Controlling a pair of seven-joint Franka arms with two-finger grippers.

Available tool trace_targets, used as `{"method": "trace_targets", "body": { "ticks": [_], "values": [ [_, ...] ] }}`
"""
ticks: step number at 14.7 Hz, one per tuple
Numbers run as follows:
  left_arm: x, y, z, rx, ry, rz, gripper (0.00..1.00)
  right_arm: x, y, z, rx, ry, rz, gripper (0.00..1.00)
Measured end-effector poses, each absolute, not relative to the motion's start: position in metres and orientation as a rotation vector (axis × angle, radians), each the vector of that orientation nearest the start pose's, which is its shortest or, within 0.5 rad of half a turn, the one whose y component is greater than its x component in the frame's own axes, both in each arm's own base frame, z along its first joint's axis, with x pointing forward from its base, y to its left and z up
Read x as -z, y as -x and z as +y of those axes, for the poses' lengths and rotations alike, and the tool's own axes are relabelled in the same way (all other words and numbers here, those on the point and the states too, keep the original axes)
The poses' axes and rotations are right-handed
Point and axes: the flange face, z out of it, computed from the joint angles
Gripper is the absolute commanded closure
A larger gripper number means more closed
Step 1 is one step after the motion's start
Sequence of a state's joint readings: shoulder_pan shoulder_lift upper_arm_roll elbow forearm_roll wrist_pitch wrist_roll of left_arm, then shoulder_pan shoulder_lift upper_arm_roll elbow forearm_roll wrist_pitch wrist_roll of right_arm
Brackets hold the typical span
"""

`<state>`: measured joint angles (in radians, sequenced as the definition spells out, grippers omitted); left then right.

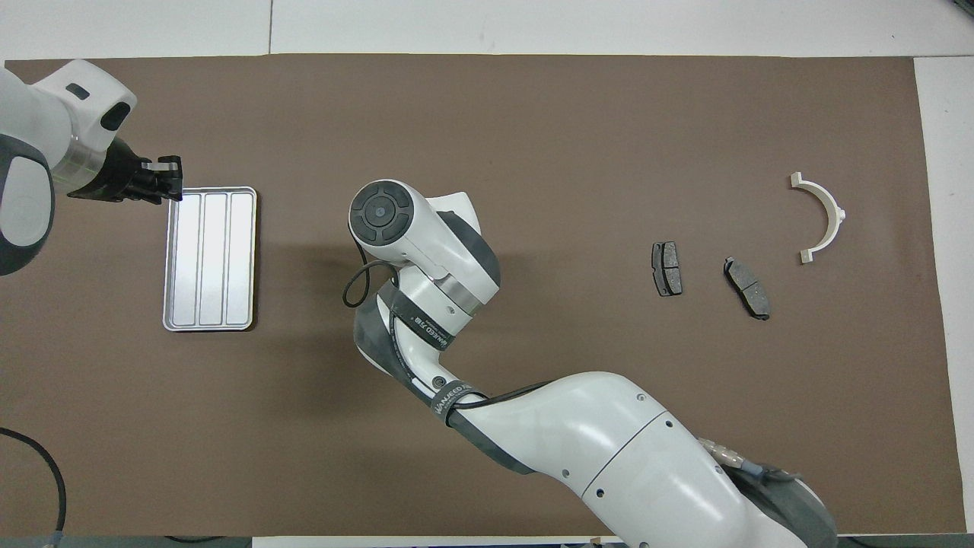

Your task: Place bearing gear from tray to pile

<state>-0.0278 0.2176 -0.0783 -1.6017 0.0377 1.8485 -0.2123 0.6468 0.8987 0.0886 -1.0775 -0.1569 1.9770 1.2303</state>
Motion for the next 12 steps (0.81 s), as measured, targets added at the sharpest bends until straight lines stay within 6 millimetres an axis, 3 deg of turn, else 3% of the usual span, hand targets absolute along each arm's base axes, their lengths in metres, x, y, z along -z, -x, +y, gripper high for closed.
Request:
{"method": "trace_targets", "body": {
  "ticks": [2,4,9,11,12],
  "values": [
    [-0.525,-0.622,-0.109,0.023,3.119,-0.188,1.00,-0.288,-0.596,0.495,0.114,3.081,0.733,0.78],
    [-0.526,-0.617,-0.141,0.010,3.117,-0.197,1.00,-0.289,-0.596,0.495,0.116,3.079,0.734,1.00],
    [-0.517,-0.620,-0.144,-0.010,3.110,-0.212,1.00,-0.289,-0.598,0.492,0.117,3.083,0.741,1.00],
    [-0.518,-0.621,-0.143,-0.005,3.110,-0.214,1.00,-0.299,-0.611,0.470,0.103,3.125,0.747,1.00],
    [-0.519,-0.621,-0.143,-0.003,3.110,-0.216,1.00,-0.317,-0.623,0.448,0.081,3.159,0.700,1.00]
  ]
}}
